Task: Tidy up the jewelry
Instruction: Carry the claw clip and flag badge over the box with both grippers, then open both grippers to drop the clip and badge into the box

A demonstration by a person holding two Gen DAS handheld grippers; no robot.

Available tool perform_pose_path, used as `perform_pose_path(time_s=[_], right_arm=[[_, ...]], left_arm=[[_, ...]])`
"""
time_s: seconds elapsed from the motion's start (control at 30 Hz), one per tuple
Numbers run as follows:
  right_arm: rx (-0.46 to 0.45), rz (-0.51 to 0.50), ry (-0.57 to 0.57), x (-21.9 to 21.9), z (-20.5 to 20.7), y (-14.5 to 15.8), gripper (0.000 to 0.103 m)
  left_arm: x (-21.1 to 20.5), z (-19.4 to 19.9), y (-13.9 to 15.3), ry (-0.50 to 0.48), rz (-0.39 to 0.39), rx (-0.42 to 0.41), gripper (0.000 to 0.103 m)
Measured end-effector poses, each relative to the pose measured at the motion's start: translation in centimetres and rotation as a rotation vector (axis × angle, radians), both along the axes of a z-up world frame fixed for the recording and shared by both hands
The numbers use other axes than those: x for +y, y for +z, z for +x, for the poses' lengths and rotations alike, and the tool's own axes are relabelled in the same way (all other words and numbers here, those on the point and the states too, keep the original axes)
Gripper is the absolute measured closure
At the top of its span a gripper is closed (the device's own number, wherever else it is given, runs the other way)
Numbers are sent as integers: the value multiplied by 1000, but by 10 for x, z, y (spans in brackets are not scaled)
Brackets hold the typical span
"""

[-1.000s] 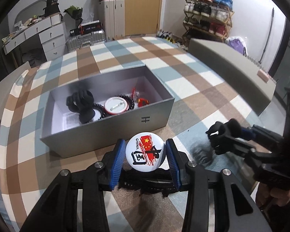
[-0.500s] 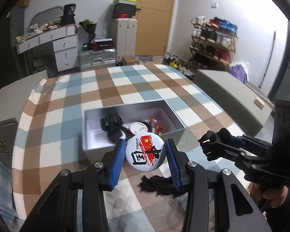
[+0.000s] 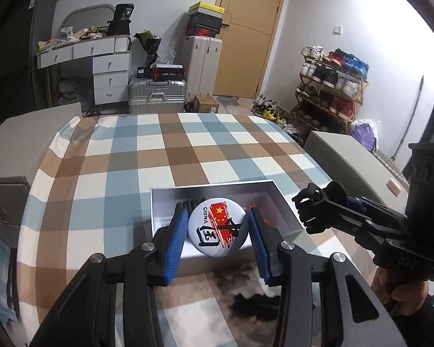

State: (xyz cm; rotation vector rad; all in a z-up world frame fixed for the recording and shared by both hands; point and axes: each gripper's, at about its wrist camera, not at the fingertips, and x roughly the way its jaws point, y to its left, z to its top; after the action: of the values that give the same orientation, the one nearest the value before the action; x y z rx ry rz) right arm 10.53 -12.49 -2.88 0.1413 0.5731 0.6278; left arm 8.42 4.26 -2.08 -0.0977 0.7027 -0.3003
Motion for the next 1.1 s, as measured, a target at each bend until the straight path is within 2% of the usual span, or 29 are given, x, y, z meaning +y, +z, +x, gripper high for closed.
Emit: perform_pose_path(time_s=[0.4,1.1], right_arm=[[32,30,22,-2,46,-5,62],[91,6,25,-2,69,-30,62]], left_arm=[[-8,37,-17,-58,-37,55,66],[-22,58,-33,-123,-45,113,66]])
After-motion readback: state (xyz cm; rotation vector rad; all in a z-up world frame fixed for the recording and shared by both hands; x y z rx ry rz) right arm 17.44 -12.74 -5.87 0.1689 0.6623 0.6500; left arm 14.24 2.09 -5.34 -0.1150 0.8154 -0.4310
